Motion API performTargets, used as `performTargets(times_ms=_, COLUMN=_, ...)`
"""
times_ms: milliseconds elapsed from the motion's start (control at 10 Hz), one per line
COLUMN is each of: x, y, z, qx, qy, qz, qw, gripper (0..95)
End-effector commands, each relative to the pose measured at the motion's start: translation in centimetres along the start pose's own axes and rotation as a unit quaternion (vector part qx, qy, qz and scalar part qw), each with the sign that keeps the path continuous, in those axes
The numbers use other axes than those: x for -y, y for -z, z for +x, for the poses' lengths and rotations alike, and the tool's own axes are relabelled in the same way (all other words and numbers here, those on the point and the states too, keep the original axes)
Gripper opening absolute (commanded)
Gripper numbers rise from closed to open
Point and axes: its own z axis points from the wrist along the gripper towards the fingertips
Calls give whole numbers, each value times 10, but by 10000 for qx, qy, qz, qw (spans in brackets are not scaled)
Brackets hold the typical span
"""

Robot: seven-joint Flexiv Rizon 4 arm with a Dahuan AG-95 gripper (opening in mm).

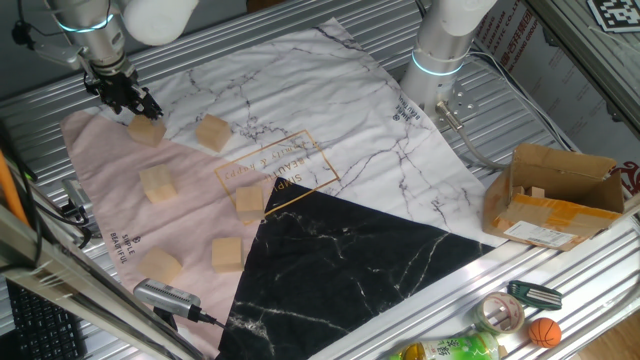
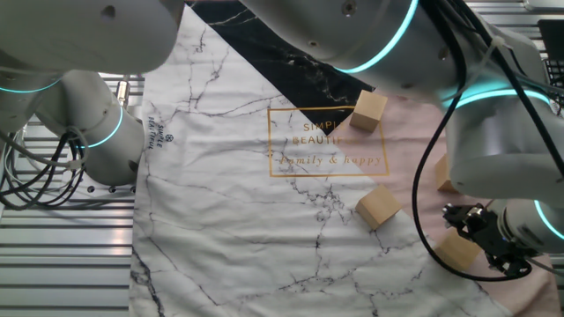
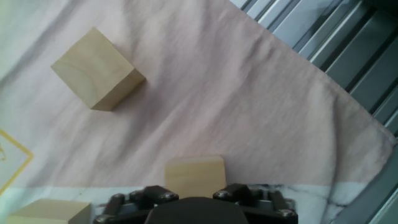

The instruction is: Stack the blocks into a pyramid shape

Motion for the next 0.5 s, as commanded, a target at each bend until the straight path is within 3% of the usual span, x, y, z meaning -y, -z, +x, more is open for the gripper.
performTargets(times_ms=100, x=0, y=-1, z=0, qx=4, qy=14, qz=11, qw=10000, gripper=950)
performTargets(times_ms=500, x=2, y=-5, z=0, qx=-10, qy=-14, qz=20, qw=10000, gripper=950)
